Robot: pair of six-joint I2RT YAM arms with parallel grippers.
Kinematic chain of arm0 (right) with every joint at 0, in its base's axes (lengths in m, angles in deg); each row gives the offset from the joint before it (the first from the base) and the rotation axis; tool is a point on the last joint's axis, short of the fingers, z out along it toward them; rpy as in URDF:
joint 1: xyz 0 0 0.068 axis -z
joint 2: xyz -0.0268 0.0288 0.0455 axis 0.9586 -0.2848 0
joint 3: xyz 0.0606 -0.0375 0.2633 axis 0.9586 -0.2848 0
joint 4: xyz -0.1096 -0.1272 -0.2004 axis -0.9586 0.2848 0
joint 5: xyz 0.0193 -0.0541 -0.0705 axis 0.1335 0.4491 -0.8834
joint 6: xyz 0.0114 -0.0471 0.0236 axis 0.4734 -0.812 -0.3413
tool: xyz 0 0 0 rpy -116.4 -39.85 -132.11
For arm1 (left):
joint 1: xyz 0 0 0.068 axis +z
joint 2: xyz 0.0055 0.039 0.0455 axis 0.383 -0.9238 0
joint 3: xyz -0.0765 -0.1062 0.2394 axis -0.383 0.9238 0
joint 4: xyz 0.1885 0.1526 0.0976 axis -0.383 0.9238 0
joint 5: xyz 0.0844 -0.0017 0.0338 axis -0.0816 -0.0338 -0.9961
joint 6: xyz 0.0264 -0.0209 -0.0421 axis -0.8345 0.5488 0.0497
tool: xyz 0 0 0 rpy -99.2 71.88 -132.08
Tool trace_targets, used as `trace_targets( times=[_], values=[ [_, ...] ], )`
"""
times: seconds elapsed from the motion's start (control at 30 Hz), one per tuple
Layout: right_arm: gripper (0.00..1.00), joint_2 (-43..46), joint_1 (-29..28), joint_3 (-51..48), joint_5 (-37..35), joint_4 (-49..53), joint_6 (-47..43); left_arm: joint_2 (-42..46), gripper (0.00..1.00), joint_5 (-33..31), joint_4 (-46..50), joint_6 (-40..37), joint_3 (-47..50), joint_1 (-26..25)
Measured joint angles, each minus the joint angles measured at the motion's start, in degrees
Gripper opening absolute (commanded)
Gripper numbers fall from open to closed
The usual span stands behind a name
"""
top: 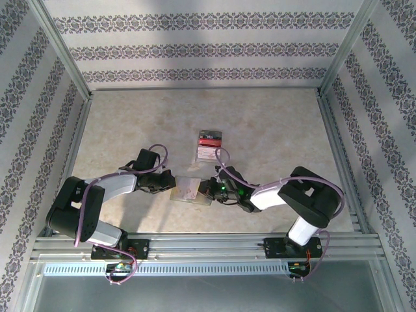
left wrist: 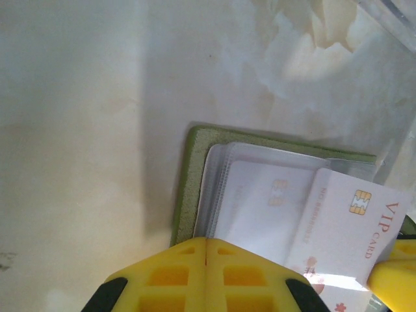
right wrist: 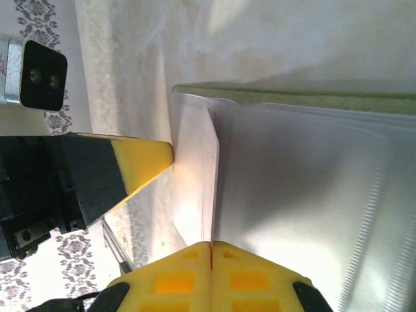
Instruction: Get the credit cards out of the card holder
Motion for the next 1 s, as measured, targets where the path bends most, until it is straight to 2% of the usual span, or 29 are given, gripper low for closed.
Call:
trace_targets(
  times=[0.27, 0.4, 0.57, 0.67, 0.83, 1.0],
  values=[
    [0.0, 11.15, 3.72, 0.24, 2.14, 10.12, -9.7, 6.51, 0.35, 1.31, 2.89, -0.52, -2.6, 0.0],
    [0.0, 16.52, 6.8, 2.99, 5.29, 19.96, -17.81, 12.83, 0.48, 1.31, 4.63, -3.08, -8.04, 0.02],
    [0.0, 22.73, 11.19, 11.58, 8.66, 36.68, -33.14, 20.24, 0.62, 2.51, 5.55, -7.82, -11.5, 0.07],
    [0.0, 25.79, 13.73, 18.03, 11.61, 45.88, -44.19, 23.56, 0.66, 5.97, 5.44, -11.52, -11.87, 0.07],
    [0.0, 27.39, 16.22, 29.83, 17.42, 61.68, -64.17, 25.7, 0.71, 15.78, 2.23, -16.63, -11.91, 0.07],
    [0.0, 26.38, 16.33, 37.92, 22.75, 73.11, -77.4, 25.73, 0.75, 23.54, -2.49, -19.19, -11.93, 0.04]
  ],
)
